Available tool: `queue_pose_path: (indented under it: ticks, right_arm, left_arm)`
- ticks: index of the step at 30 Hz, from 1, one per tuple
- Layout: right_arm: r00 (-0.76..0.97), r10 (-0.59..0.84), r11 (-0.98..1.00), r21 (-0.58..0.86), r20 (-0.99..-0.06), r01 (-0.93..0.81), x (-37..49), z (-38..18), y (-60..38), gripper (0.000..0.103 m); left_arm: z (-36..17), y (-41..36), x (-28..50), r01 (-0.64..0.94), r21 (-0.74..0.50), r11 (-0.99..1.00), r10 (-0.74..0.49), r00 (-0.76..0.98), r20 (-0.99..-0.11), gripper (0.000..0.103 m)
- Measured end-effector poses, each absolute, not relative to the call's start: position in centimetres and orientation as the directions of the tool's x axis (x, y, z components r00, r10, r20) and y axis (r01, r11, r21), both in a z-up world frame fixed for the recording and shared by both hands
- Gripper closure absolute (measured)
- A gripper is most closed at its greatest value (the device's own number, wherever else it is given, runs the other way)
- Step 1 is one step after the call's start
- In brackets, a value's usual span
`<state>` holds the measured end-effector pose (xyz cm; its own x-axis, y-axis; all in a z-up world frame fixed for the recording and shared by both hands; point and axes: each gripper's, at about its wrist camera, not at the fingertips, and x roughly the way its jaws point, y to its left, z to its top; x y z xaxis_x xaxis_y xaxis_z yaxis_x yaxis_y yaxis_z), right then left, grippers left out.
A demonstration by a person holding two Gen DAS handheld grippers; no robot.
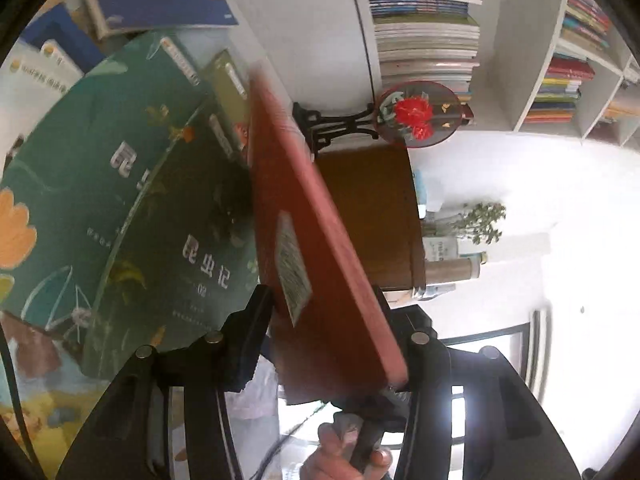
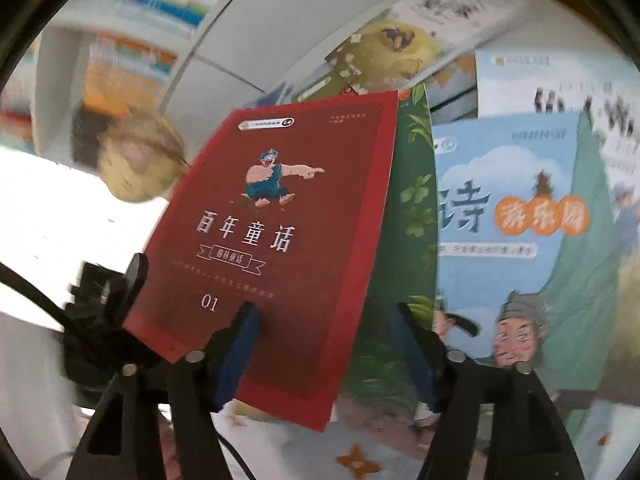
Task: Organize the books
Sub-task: 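Grip the red book with the left tool while the right tool holds it, then carry the red book with both tools and stack it on the green book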
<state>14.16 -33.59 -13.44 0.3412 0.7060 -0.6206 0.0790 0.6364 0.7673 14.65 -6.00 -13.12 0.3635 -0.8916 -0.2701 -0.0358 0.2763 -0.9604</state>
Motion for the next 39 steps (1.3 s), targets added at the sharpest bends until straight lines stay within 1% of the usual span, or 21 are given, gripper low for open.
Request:
queue_pose_path:
  ticks: [3, 4, 5, 6, 7, 8, 9, 11, 12, 14, 17, 19, 21, 24, 26, 30, 32, 34, 36, 39]
  right_arm:
    - [0.358, 0.786, 0.493, 0.860, -0.505, 0.132, 14.3, -14.6, -34.1, 0.036]
    - [0.364, 0.797, 0.465, 0.874, -0.482, 0.139, 14.4, -14.8, -34.0, 0.037]
    - [0.373, 0.805, 0.443, 0.885, -0.462, 0.141, 14.4, -14.9, -33.8, 0.041]
    - [0.370, 0.812, 0.434, 0.891, -0.451, 0.135, 14.4, -14.9, -33.5, 0.058]
    - [0.367, 0.810, 0.441, 0.887, -0.458, 0.133, 14.3, -14.9, -33.4, 0.067]
    - [0.368, 0.798, 0.466, 0.876, -0.477, 0.126, 14.3, -14.8, -33.1, 0.074]
    - [0.372, 0.784, 0.495, 0.862, -0.496, 0.106, 14.1, -14.5, -32.8, 0.085]
    - [0.387, 0.764, 0.528, 0.845, -0.516, 0.085, 13.7, -13.9, -32.4, 0.088]
    - [0.397, 0.755, 0.540, 0.838, -0.521, 0.072, 13.5, -13.5, -32.3, 0.091]
    - [0.405, 0.740, 0.566, 0.822, -0.537, 0.056, 13.3, -13.0, -32.2, 0.091]
    - [0.398, 0.728, 0.594, 0.804, -0.558, 0.041, 13.3, -12.7, -32.4, 0.091]
    - [0.395, 0.728, 0.593, 0.804, -0.561, 0.050, 13.4, -12.9, -32.7, 0.091]
    - [0.390, 0.709, 0.622, 0.782, -0.588, 0.047, 13.4, -12.9, -32.7, 0.091]
    - [0.384, 0.671, 0.679, 0.734, -0.634, 0.027, 13.3, -12.4, -32.5, 0.091]
    - [0.384, 0.646, 0.713, 0.701, -0.659, 0.001, 13.0, -11.9, -32.6, 0.091]
    - [0.388, 0.537, 0.833, 0.542, -0.749, -0.107, 11.7, -10.1, -31.4, 0.090]
    - [0.389, 0.478, 0.877, 0.454, -0.788, -0.159, 10.6, -9.6, -30.6, 0.090]
    - [0.387, 0.444, 0.896, 0.397, -0.808, -0.198, 9.3, -9.3, -30.1, 0.089]
    - [0.386, 0.430, 0.902, 0.371, -0.816, -0.222, 8.0, -9.2, -30.1, 0.089]
    - [0.391, 0.418, 0.904, 0.334, -0.820, -0.265, 5.7, -8.6, -30.2, 0.089]
  left_arm:
    - [-13.7, -6.1, 14.5, -0.068, -0.960, 0.272, -0.893, 0.354, -0.278, 0.059]
    - [-13.8, -6.1, 14.5, -0.075, -0.958, 0.278, -0.891, 0.352, -0.286, 0.059]
    - [-14.0, -6.2, 14.4, -0.081, -0.950, 0.302, -0.884, 0.348, -0.311, 0.059]
    - [-14.1, -6.3, 14.2, -0.086, -0.934, 0.347, -0.871, 0.340, -0.355, 0.059]
    - [-14.3, -6.4, 14.1, -0.088, -0.921, 0.379, -0.863, 0.327, -0.386, 0.059]
    - [-14.5, -6.4, 13.9, -0.099, -0.910, 0.403, -0.855, 0.313, -0.413, 0.059]
    - [-14.7, -6.4, 14.0, -0.113, -0.899, 0.422, -0.848, 0.303, -0.436, 0.059]
    - [-15.1, -6.1, 13.7, -0.131, -0.871, 0.474, -0.822, 0.288, -0.490, 0.058]
    - [-15.2, -5.9, 13.5, -0.135, -0.852, 0.505, -0.804, 0.286, -0.522, 0.055]
    - [-15.5, -5.0, 12.8, -0.149, -0.826, 0.544, -0.769, 0.305, -0.561, 0.052]
    - [-15.4, -3.9, 12.7, -0.149, -0.819, 0.555, -0.752, 0.332, -0.570, 0.052]
    - [-14.9, -4.3, 13.0, -0.113, -0.802, 0.586, -0.740, 0.329, -0.587, 0.052]
    - [-14.0, -5.5, 13.2, -0.057, -0.769, 0.637, -0.718, 0.320, -0.618, 0.052]
    - [-12.1, -8.1, 12.8, 0.091, -0.680, 0.728, -0.671, 0.300, -0.678, 0.052]
    - [-11.2, -9.4, 12.3, 0.160, -0.620, 0.768, -0.637, 0.294, -0.712, 0.052]
    - [-10.5, -11.9, 10.5, 0.257, -0.463, 0.848, -0.525, 0.297, -0.798, 0.052]
    - [-10.5, -12.2, 9.8, 0.270, -0.441, 0.856, -0.509, 0.294, -0.809, 0.052]
    - [-10.4, -12.5, 8.9, 0.285, -0.416, 0.864, -0.492, 0.298, -0.818, 0.052]
    - [-10.1, -12.8, 7.2, 0.315, -0.392, 0.864, -0.483, 0.303, -0.822, 0.052]
    - [-9.5, -13.2, 5.2, 0.336, -0.388, 0.859, -0.489, 0.307, -0.817, 0.052]
